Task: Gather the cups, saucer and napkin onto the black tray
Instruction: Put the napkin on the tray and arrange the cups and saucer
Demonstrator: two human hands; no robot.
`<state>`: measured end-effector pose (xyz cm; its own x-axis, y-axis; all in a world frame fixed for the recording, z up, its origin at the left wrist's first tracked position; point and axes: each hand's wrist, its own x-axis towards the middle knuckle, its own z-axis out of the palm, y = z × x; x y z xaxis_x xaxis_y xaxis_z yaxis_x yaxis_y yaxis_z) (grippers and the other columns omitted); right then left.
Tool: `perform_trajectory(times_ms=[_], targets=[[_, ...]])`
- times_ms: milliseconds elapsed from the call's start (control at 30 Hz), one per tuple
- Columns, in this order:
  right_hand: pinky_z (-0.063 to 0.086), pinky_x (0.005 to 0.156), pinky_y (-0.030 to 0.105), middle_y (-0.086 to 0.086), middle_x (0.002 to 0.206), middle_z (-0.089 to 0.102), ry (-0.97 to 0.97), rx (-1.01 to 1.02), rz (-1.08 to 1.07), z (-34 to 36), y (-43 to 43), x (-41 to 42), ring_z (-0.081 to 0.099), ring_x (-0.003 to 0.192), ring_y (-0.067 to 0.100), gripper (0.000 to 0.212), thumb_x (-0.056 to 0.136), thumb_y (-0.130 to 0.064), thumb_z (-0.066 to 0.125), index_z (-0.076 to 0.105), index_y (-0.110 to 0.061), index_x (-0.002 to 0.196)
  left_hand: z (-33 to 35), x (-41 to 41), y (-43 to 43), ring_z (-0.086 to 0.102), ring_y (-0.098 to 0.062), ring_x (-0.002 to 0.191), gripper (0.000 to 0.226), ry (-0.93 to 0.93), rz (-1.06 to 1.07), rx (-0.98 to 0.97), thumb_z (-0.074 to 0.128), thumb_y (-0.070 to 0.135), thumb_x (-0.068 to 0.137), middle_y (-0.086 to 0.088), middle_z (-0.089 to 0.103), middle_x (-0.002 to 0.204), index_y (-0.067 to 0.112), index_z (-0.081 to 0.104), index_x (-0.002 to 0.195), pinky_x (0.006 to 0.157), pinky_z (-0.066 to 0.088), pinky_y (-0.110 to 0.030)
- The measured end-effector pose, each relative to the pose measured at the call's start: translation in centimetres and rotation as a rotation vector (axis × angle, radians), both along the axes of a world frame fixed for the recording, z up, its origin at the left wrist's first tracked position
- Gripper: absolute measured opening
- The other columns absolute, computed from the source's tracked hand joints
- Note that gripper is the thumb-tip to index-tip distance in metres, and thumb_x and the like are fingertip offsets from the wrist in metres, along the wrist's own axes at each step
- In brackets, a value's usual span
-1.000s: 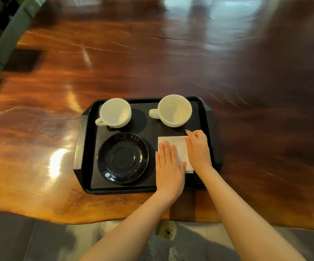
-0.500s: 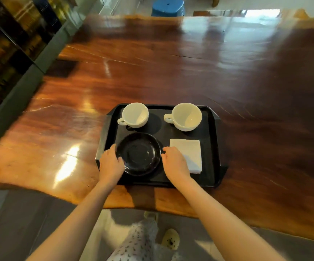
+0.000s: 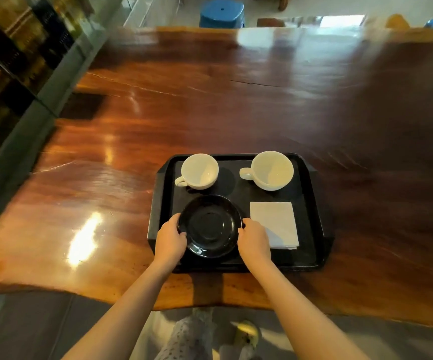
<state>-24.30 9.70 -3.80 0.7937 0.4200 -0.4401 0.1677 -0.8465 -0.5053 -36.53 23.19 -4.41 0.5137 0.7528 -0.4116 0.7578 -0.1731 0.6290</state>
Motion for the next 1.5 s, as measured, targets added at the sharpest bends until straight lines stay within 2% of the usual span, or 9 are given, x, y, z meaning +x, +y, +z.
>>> perform_trajectory(times_ms=[167, 300, 467, 633, 700, 800, 967, 1200, 1500], targets=[[0.048, 0.091, 0.029, 0.006, 0.126, 0.058, -0.045, -0.012, -0.010, 0.6, 0.0, 0.2, 0.057, 0.113, 0.019, 0.037, 0.096, -0.023, 0.047, 0.048, -0.013, 0.131, 0.7, -0.2, 0.8, 0.056, -0.025, 0.113, 0.050, 0.040, -0.066, 0.033, 0.054, 0.013, 0.090, -0.009, 0.054, 0.131, 0.016, 0.039, 0.138, 0.091, 0.049, -0.038], [0.048, 0.091, 0.031, 0.004, 0.127, 0.054, -0.150, 0.150, 0.006, 1.9, 1.5, 2.1, 0.054, 0.113, 0.018, 0.042, 0.093, -0.021, 0.051, 0.044, -0.015, 0.134, 1.9, 1.6, 3.7, 0.049, -0.025, 0.124, 0.067, -0.068, -0.009, 0.086, 0.059, 0.014, 0.087, -0.010, 0.044, 0.141, 0.017, 0.027, 0.145, 0.100, 0.045, -0.044], [0.040, 0.103, 0.035, 0.008, 0.146, 0.040, 0.108, 0.268, 0.138, 2.3, 6.5, 6.2, 0.044, 0.130, 0.022, 0.068, 0.088, -0.010, 0.060, 0.024, -0.014, 0.146, 2.7, 5.8, 7.3, 0.049, -0.025, 0.125, 0.069, -0.093, -0.086, 0.028, 0.056, 0.005, 0.085, -0.008, 0.045, 0.144, 0.017, 0.027, 0.146, 0.099, 0.042, -0.040], [0.038, 0.105, 0.039, 0.007, 0.152, 0.031, 0.341, 0.371, 0.085, 0.9, 9.4, 7.7, 0.038, 0.135, 0.024, 0.088, 0.079, -0.007, 0.071, 0.017, -0.016, 0.148, 2.6, 7.6, 8.8, 0.057, -0.020, 0.105, 0.049, -0.194, -0.115, 0.030, 0.046, -0.002, 0.085, -0.006, 0.065, 0.116, 0.021, 0.054, 0.127, 0.074, 0.039, -0.027], [0.040, 0.103, 0.039, 0.003, 0.147, 0.037, 0.344, 0.411, 0.075, 0.4, 9.8, 7.6, 0.042, 0.130, 0.023, 0.086, 0.077, -0.007, 0.073, 0.023, -0.019, 0.146, 2.6, 8.0, 9.1, 0.053, -0.013, 0.099, 0.051, -0.200, -0.126, 0.044, 0.045, -0.005, 0.085, -0.005, 0.066, 0.117, 0.021, 0.054, 0.128, 0.074, 0.038, -0.026], [0.045, 0.089, 0.025, -0.006, 0.127, 0.048, 0.286, 0.478, 0.089, -0.1, 9.9, 7.2, 0.050, 0.118, 0.017, 0.074, 0.073, -0.009, 0.075, 0.038, -0.022, 0.136, 2.5, 8.8, 9.9, 0.056, -0.017, 0.108, 0.053, -0.179, -0.178, 0.073, 0.043, -0.006, 0.084, -0.005, 0.065, 0.121, 0.020, 0.055, 0.128, 0.075, 0.036, -0.024], [0.042, 0.074, 0.009, 0.000, 0.130, 0.050, 0.242, 0.518, 0.074, -0.2, 10.1, 7.3, 0.050, 0.107, 0.007, 0.072, 0.071, -0.013, 0.077, 0.041, -0.023, 0.132, 2.6, 9.7, 10.9, 0.055, -0.022, 0.114, 0.048, -0.174, -0.232, 0.094, 0.044, -0.005, 0.086, -0.005, 0.065, 0.122, 0.018, 0.057, 0.127, 0.079, 0.038, -0.023], [0.042, 0.066, 0.007, -0.002, 0.129, 0.050, 0.224, 0.537, 0.015, -0.3, 9.9, 6.8, 0.050, 0.103, 0.004, 0.072, 0.071, -0.014, 0.077, 0.041, -0.023, 0.132, 2.7, 10.1, 11.0, 0.055, -0.021, 0.115, 0.047, -0.193, -0.286, 0.102, 0.045, -0.005, 0.086, -0.005, 0.065, 0.121, 0.018, 0.058, 0.125, 0.080, 0.038, -0.023], [0.043, 0.069, 0.008, -0.002, 0.132, 0.049, 0.231, 0.524, -0.011, -0.4, 9.0, 6.3, 0.050, 0.107, 0.005, 0.073, 0.073, -0.015, 0.076, 0.038, -0.025, 0.135, 2.8, 10.1, 10.2, 0.056, -0.022, 0.113, 0.046, -0.187, -0.299, 0.092, 0.048, -0.004, 0.084, -0.004, 0.066, 0.118, 0.019, 0.058, 0.124, 0.079, 0.039, -0.025]])
